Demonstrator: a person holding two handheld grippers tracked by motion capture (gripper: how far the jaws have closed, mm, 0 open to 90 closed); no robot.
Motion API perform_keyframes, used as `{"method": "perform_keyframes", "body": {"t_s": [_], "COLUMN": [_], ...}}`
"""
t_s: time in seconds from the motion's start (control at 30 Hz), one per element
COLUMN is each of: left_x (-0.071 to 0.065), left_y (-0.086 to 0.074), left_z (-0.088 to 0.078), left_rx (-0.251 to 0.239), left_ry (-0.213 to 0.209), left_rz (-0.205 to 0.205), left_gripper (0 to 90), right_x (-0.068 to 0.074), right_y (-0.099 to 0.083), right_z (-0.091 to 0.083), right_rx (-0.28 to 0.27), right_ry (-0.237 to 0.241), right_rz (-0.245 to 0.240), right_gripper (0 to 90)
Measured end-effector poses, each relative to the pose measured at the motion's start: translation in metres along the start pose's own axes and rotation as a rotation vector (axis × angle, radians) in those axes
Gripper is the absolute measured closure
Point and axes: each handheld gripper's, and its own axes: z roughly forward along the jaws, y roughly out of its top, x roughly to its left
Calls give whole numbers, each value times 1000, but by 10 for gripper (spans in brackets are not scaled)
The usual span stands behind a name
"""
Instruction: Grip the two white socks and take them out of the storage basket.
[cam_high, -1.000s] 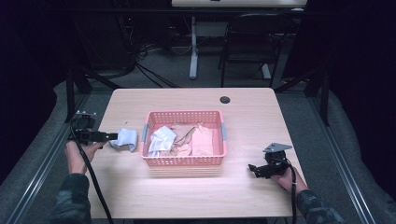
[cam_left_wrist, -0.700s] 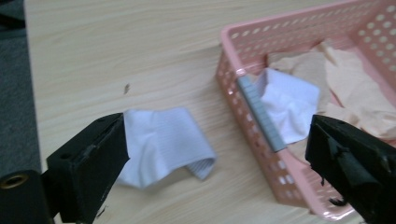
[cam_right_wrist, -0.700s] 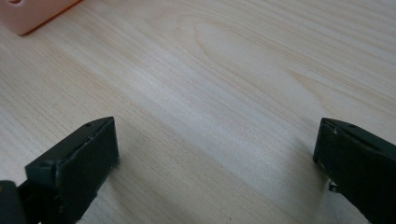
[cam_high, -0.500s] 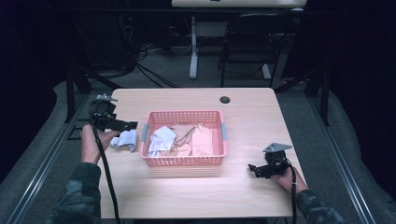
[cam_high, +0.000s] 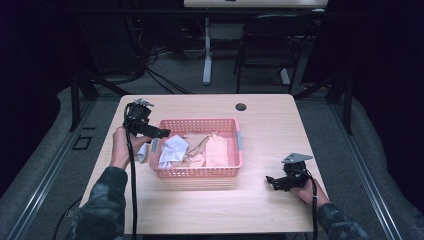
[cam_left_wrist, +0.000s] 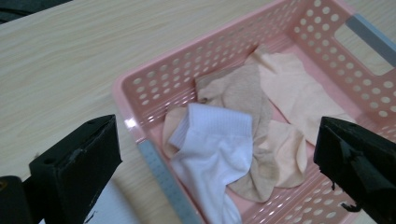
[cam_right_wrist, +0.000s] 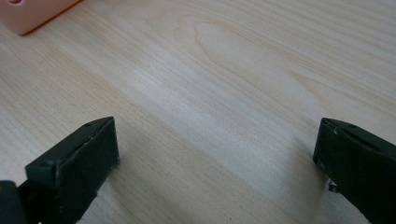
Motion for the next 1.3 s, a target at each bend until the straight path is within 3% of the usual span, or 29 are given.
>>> {"method": "perform_keyframes", "body": {"t_s": [0.33,0.53,0.63,1.03,1.13,1.3], "left_x": [-8,-7,-7,-3,-3,-2], "left_y": [1,-2,-4,-7,-10,-15], "left_z": [42,60,67,89,93,94], "left_rx": [73,135,155,221,261,291], "left_ry": [-36,-21,-4,12,15,-6], "left_rz": [34,46,56,56,59,48], "left_gripper": [154,341,379,477,495,493], "right_x": [0,0,0,0,0,0], "right_y": [0,0,0,0,0,0], "right_z": [0,0,0,0,0,0], "right_rx": [2,2,2,2,2,2], "right_ry": [1,1,1,2,2,2], "right_rz": [1,0,0,0,0,0], "right_gripper": [0,0,0,0,0,0]}}
